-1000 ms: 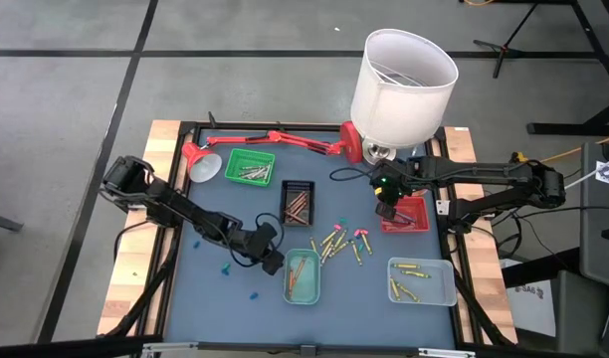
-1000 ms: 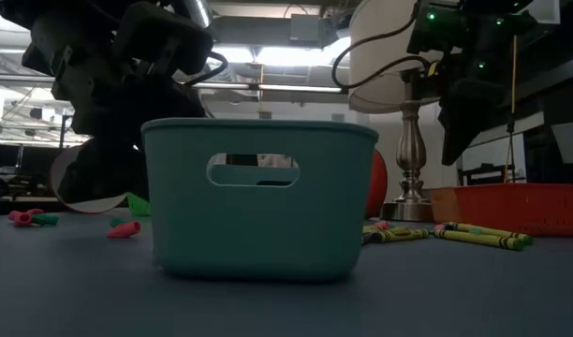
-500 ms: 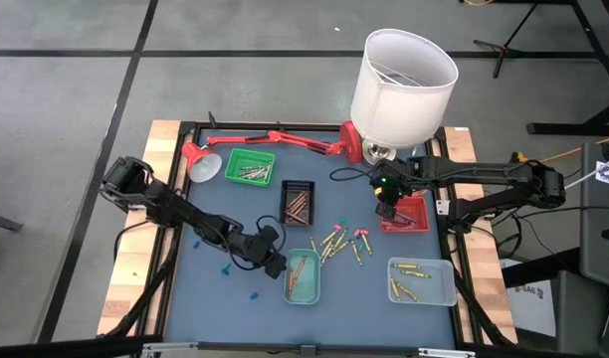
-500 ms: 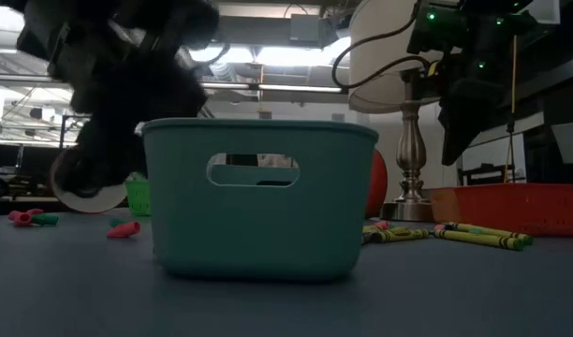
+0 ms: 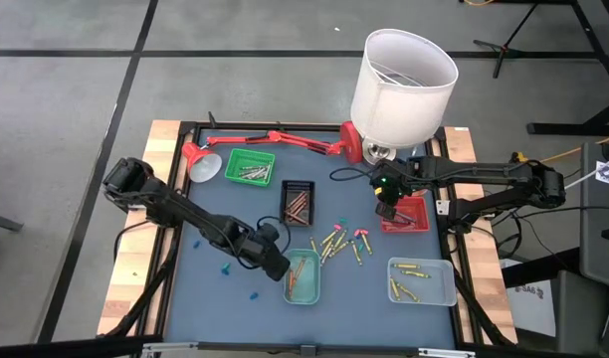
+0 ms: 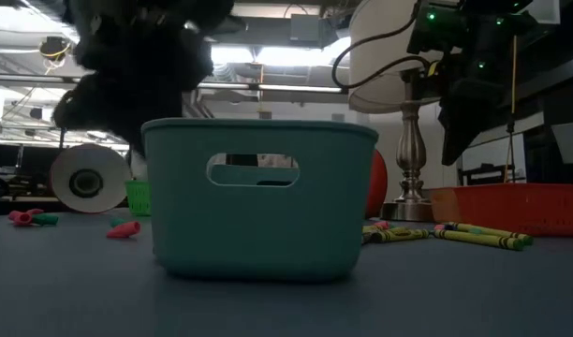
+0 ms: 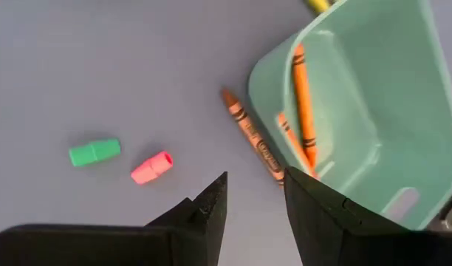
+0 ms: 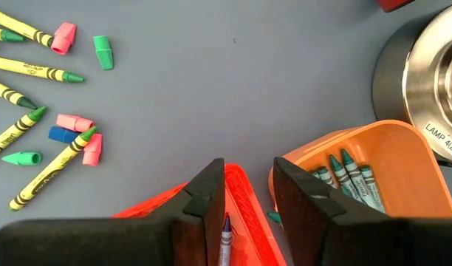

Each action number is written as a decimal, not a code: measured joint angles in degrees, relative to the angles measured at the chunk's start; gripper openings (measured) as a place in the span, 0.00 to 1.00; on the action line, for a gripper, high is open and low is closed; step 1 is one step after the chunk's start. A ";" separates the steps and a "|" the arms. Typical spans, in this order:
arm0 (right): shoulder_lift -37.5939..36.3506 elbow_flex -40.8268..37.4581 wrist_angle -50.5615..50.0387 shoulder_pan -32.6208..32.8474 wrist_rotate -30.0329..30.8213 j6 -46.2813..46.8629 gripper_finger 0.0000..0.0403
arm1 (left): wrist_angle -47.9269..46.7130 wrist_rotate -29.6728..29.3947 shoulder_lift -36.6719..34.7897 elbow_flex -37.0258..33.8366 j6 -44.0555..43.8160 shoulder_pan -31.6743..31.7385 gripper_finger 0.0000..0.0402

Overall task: Sort crayons
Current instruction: Put the brown crayon into the black bin

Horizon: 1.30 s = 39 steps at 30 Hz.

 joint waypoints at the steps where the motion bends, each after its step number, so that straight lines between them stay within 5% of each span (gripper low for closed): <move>1: 0.00 0.00 -0.02 0.01 0.00 -0.01 0.28 | 0.17 -0.10 0.69 -0.04 -0.70 -0.33 0.30; 13: 0.00 0.00 1.51 0.01 0.00 -0.03 0.28 | 10.50 0.13 10.08 -0.06 -3.74 -1.08 0.30; 39: 0.00 0.00 2.45 -0.01 0.00 -0.05 0.28 | 10.68 -2.67 12.87 0.07 -6.70 1.66 0.30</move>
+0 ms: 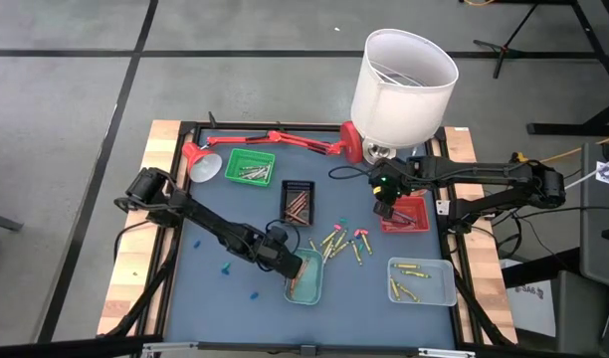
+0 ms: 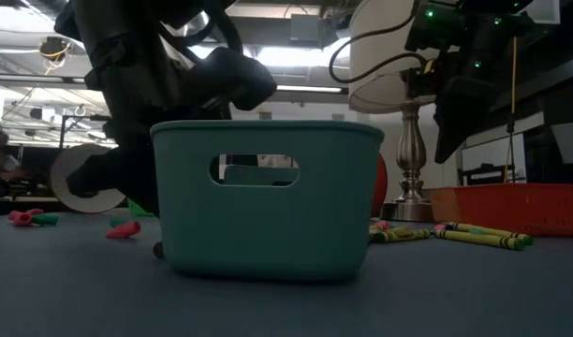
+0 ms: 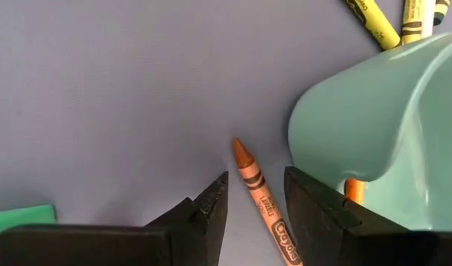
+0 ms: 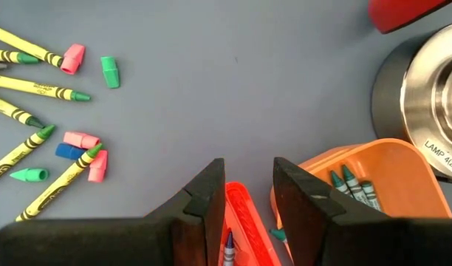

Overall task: Sort crayons
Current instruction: Put the brown crayon into the black bin

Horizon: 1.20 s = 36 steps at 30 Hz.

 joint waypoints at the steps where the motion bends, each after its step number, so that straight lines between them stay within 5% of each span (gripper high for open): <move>1: 0.00 0.00 0.00 0.02 0.00 -0.01 0.28 | -0.01 0.32 0.23 0.00 0.00 0.02 0.30; 9: 0.00 0.00 0.02 0.01 0.00 -0.01 0.28 | -0.81 0.79 0.38 0.00 -1.56 0.02 0.27; 25: 0.00 0.00 0.02 0.00 0.00 0.01 0.28 | -3.55 1.01 0.53 -0.07 -0.92 0.04 0.02; 36: 0.00 0.00 0.15 0.00 0.00 0.01 0.28 | -6.76 0.73 -2.16 -0.37 3.68 -0.01 0.01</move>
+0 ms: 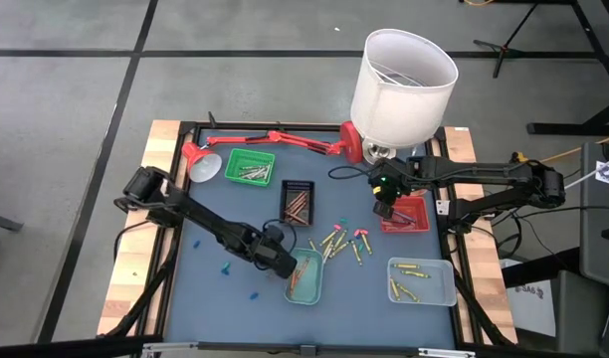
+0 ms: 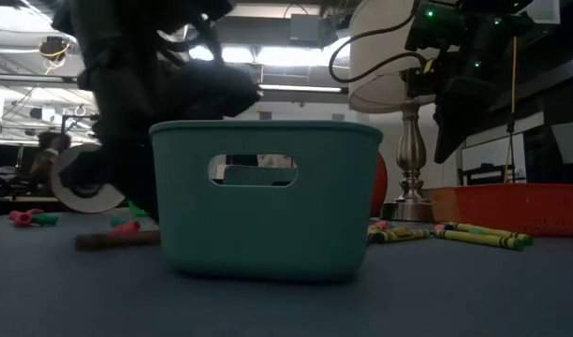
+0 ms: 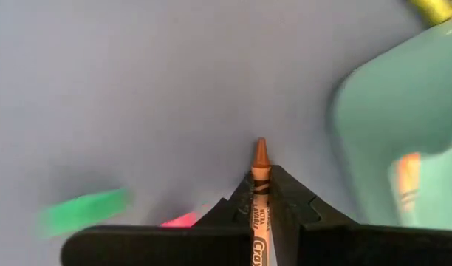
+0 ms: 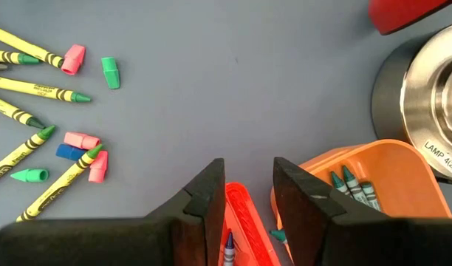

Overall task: Sort crayons
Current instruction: Put the brown crayon into the black bin

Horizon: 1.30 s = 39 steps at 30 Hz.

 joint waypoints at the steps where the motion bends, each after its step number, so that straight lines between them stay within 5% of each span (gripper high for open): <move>1: 0.00 0.00 0.00 0.00 0.00 0.00 0.28 | -0.93 -0.43 -0.72 -0.03 0.36 -0.05 0.01; 12: 0.02 0.00 0.34 0.00 -0.98 0.02 0.28 | -5.99 -2.34 -8.47 0.04 4.20 0.97 0.01; 24: 0.02 0.00 12.01 0.40 -13.19 0.04 0.28 | 3.65 -11.48 -13.22 0.18 20.63 10.14 0.02; 39: 0.02 0.00 19.58 17.00 -10.27 3.58 0.28 | 9.06 -13.80 -13.23 0.19 37.53 22.43 0.03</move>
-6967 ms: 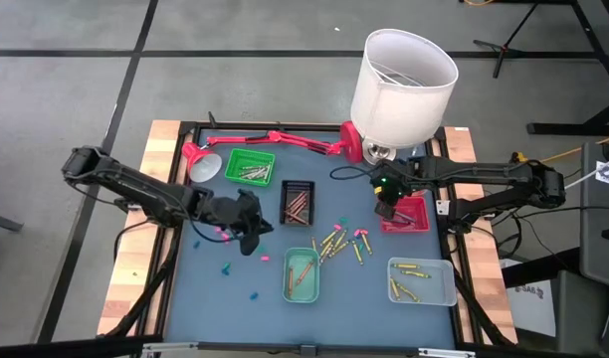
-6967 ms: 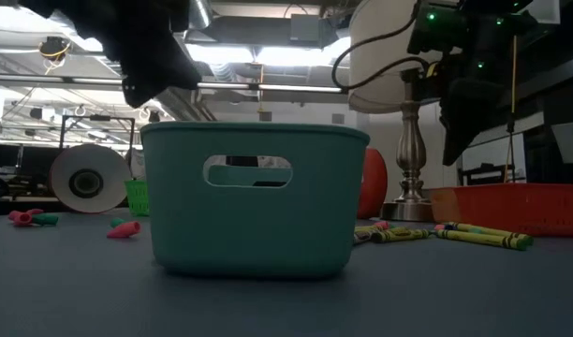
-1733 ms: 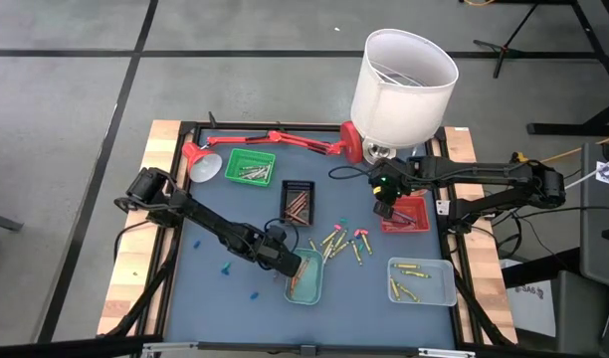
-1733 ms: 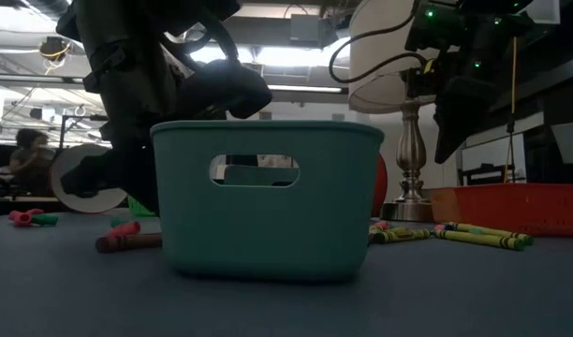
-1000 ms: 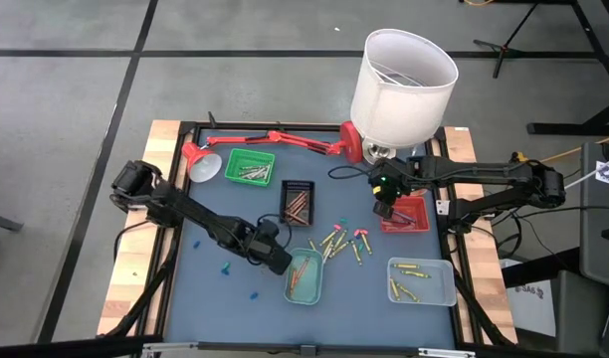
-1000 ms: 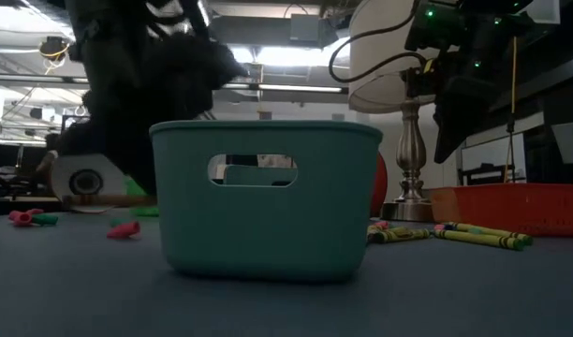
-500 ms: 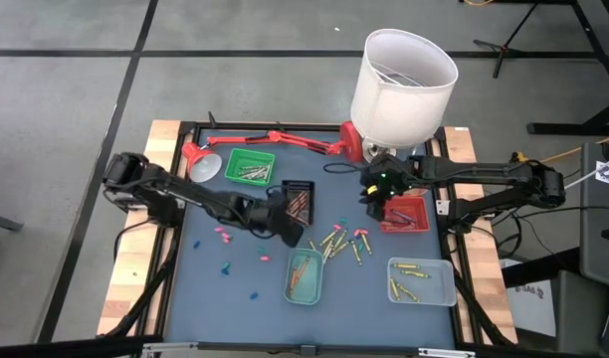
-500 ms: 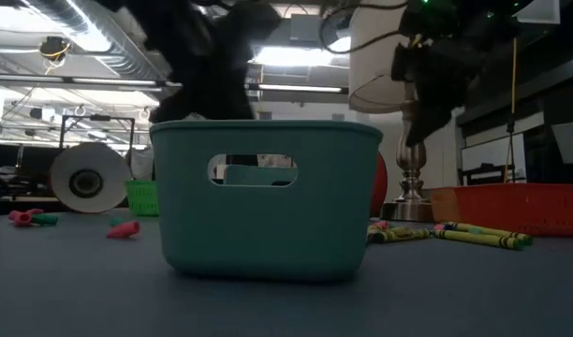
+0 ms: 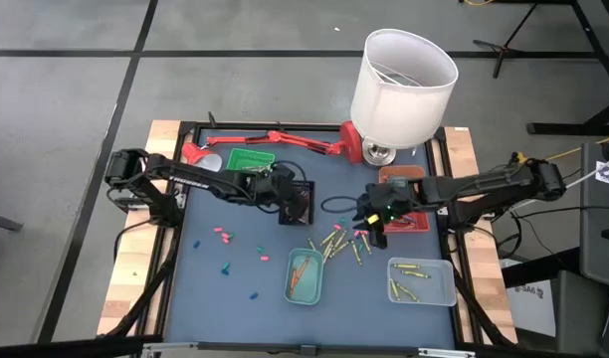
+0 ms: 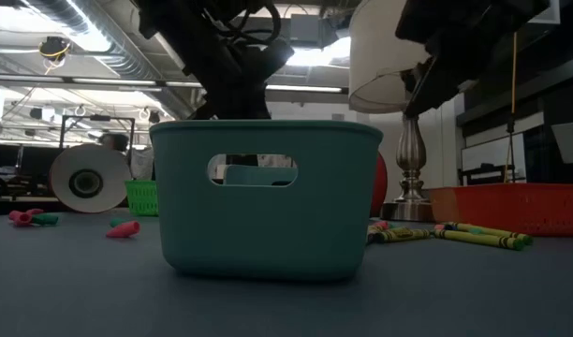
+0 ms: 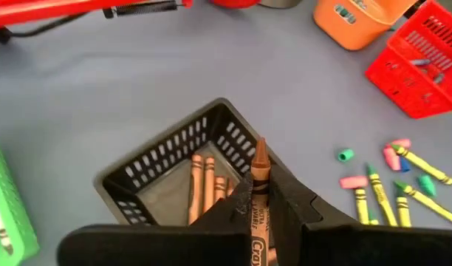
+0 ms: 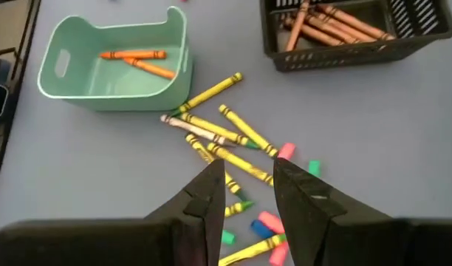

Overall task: Sort crayons
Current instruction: Put the brown crayon into the black bin, then put the green crayon into the transparent bin

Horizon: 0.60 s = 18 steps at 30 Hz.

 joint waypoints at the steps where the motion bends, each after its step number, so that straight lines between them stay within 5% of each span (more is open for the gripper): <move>1: 0.00 0.00 -0.06 1.05 0.77 1.29 0.28 | 0.00 0.01 0.00 0.00 0.66 0.19 0.04; 18: 0.30 0.00 -0.40 13.63 12.28 26.75 0.28 | -0.15 0.10 -0.01 0.00 3.09 0.83 0.23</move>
